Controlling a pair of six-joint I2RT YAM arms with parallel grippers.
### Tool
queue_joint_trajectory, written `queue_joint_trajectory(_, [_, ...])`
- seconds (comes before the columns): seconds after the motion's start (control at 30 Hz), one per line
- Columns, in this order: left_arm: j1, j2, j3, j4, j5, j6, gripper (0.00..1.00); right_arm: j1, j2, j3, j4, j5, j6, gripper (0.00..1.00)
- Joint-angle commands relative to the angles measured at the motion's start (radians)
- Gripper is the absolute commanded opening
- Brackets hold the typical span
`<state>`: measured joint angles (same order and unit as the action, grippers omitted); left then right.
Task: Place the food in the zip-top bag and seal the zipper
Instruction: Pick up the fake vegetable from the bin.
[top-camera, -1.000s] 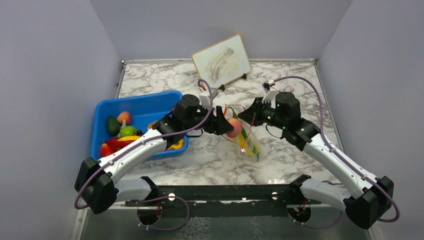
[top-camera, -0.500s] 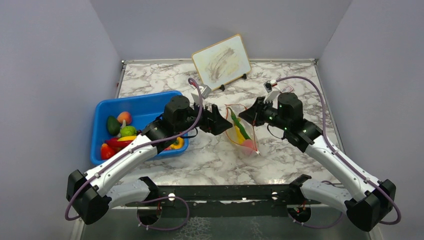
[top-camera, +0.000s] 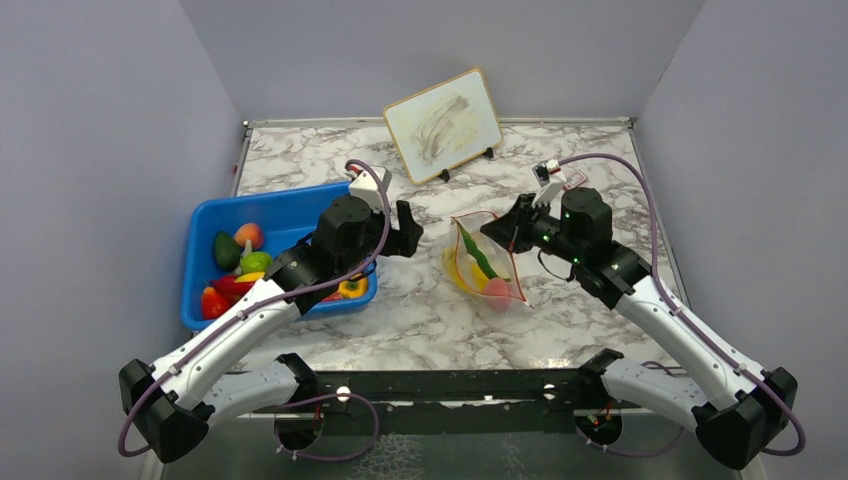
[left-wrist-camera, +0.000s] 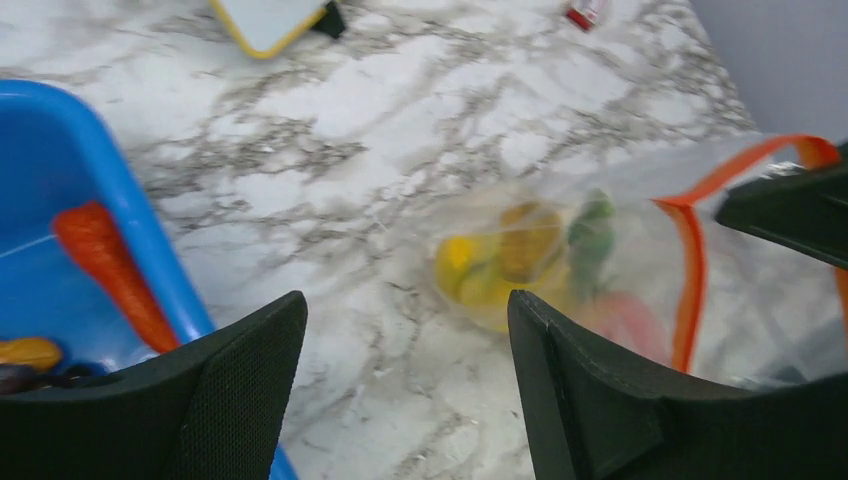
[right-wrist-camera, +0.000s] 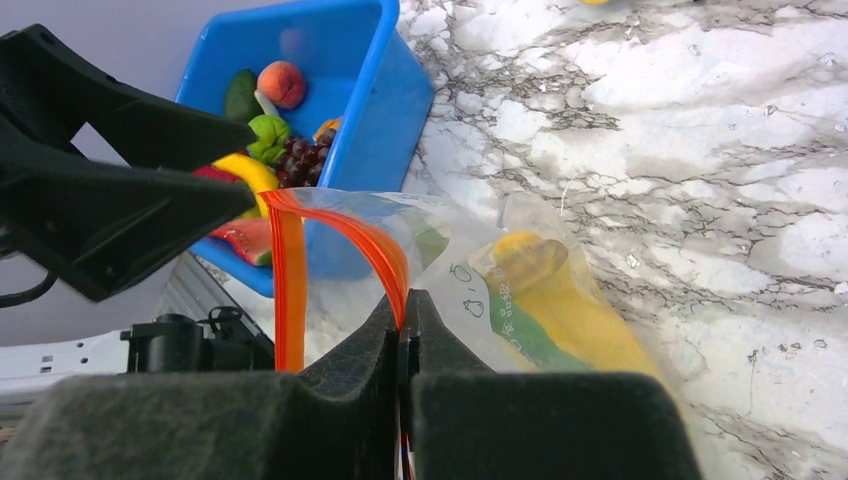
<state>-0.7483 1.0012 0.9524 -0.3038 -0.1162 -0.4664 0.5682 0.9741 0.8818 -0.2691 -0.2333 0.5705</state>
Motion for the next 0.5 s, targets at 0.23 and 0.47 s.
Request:
queue_joint_trajectory(0.23, [0.265,0.044,0.036,-0.131,-0.088,-0.022,0.54,0.001,-0.037,-0.033,0.041,0.008,-0.014,0.01])
queue_joint_trajectory(0.47, [0.385,0.094,-0.008,-0.059,-0.034,-0.007,0.47,0.002,-0.056,-0.050,0.048,0.017,-0.017,0.01])
